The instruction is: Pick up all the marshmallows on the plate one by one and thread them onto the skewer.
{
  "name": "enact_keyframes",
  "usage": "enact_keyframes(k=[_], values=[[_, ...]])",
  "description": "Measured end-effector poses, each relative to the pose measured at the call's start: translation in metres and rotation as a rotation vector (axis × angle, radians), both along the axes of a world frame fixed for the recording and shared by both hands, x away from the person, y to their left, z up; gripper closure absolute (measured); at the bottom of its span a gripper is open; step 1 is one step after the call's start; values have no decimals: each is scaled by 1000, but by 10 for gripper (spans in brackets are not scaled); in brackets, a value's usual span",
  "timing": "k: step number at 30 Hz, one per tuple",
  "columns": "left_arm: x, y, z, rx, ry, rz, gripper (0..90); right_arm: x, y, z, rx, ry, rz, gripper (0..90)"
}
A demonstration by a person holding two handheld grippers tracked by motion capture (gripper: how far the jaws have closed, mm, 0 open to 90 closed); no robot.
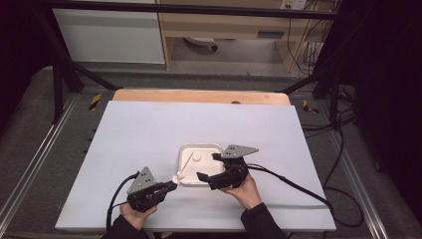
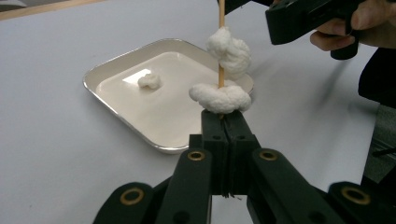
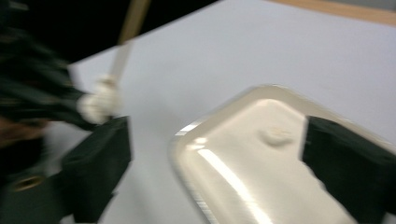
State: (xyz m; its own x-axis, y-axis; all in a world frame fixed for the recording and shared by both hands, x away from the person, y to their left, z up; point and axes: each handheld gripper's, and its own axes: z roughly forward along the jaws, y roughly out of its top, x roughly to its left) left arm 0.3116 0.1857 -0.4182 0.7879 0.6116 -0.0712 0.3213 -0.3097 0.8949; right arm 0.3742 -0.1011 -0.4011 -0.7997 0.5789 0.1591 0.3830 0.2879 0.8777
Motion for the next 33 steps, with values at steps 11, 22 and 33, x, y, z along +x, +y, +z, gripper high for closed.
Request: enact_keyframes(k=[11,22,33], values=[[3,16,-2,-3,42,45,883,28,9,-11,-117,29,-23,58],[5,24,-2,-13,46,75,881,61,35,-13,-201,87,-34,53],[9,26,-4,-25,71,81,880,83,53,-32,-280,144,-40,306]])
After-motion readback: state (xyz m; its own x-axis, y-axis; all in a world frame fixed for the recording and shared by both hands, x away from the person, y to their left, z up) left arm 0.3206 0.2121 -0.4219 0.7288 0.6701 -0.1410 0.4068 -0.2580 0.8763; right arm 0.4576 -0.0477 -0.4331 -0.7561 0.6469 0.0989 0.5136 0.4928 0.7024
